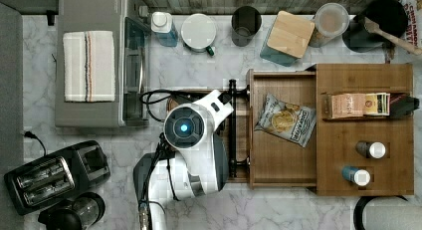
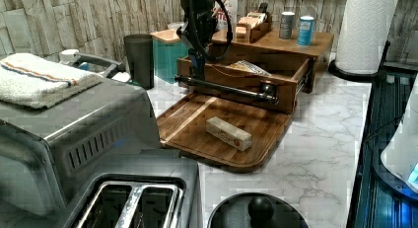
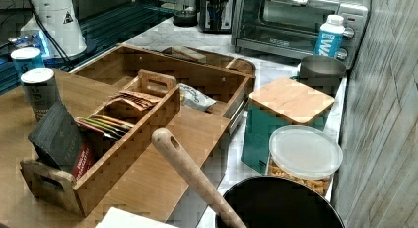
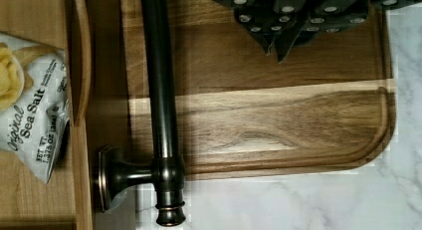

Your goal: Close the drawer.

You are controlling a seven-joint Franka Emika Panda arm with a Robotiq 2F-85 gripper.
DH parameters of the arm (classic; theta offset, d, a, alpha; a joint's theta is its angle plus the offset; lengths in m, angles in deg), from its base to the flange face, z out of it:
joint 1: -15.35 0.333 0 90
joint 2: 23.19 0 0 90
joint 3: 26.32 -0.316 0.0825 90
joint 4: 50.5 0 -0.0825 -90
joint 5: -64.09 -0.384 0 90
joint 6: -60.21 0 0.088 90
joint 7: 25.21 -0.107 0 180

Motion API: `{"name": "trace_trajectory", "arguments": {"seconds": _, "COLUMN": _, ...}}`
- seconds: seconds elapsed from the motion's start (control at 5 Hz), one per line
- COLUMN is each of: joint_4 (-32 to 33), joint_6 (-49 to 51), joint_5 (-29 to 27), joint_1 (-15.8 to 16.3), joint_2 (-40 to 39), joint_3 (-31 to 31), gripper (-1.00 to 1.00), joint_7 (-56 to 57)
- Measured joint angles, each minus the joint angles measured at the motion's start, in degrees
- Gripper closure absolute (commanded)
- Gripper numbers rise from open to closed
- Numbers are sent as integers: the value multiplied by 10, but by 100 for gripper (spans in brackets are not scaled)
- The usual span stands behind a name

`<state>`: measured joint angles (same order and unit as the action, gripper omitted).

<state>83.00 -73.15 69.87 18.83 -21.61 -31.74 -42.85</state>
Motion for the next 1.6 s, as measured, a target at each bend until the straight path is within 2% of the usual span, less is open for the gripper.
{"name": "trace_trajectory", "arguments": {"seconds": 0.2, "joint_4": 1, "joint_6": -39, "joint_5": 44, "joint_1": -2, "joint_2": -20, "joint_3": 6, "gripper": 100, "joint_7": 0}}
{"name": "trace_trajectory", "arguments": {"seconds": 0.6, "joint_4": 0, "joint_6": -36, "joint_5": 31, "joint_1": -12, "joint_2": -53, "joint_3": 8, "gripper": 100, "joint_7": 0}}
{"name": "trace_trajectory", "arguments": {"seconds": 1.2, "joint_4": 15, "joint_6": -121, "joint_5": 31, "joint_1": -12, "joint_2": -93, "joint_3": 10, "gripper": 100, "joint_7": 0}}
{"name": "trace_trajectory", "arguments": {"seconds": 1.6, "joint_4": 15, "joint_6": -100, "joint_5": 17, "joint_1": -12, "joint_2": -99, "joint_3": 10, "gripper": 100, "joint_7": 6}}
